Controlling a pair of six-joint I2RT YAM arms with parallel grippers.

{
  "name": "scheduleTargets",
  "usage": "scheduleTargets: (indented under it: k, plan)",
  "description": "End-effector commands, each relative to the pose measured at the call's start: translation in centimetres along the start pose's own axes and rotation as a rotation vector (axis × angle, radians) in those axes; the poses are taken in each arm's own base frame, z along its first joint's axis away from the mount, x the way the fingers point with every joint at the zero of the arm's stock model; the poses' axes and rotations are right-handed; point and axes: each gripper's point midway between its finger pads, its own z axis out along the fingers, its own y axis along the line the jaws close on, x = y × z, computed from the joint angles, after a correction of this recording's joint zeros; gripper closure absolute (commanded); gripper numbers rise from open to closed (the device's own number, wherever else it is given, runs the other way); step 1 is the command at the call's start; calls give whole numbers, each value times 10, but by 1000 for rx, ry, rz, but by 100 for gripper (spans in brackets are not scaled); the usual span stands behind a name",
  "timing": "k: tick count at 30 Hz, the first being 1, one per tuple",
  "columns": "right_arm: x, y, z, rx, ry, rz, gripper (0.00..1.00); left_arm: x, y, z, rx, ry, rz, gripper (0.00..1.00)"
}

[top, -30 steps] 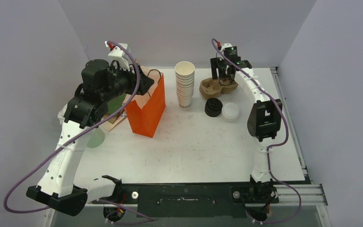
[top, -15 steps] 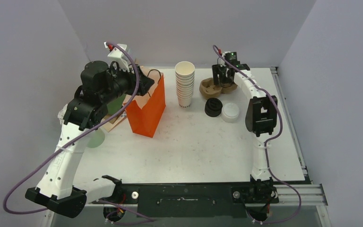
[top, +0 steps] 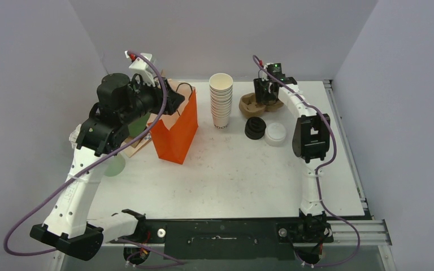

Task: Pack the takeout coffee
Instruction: Move the cup tray to the center of the board.

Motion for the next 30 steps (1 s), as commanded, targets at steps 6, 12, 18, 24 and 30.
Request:
scheduleTargets:
  k: [6,12,18,24,30]
  plan:
    - [-11,0,-5,2,-22,-1,39,-11,-8,-2,35,-51,22,49]
    - [-1,-4,-17,28,-12,26,42,-11,-15,3,75,-45,22,49]
    - [5,-46,-41,161,-43,166,45,-8,-21,7,109,-34,29,49]
    - [31,-117,-66,330,-64,389,42,-6,-24,2,117,-33,46,49]
    - [75,-170,-114,565,-64,525,42,0,-33,5,161,-15,35,49]
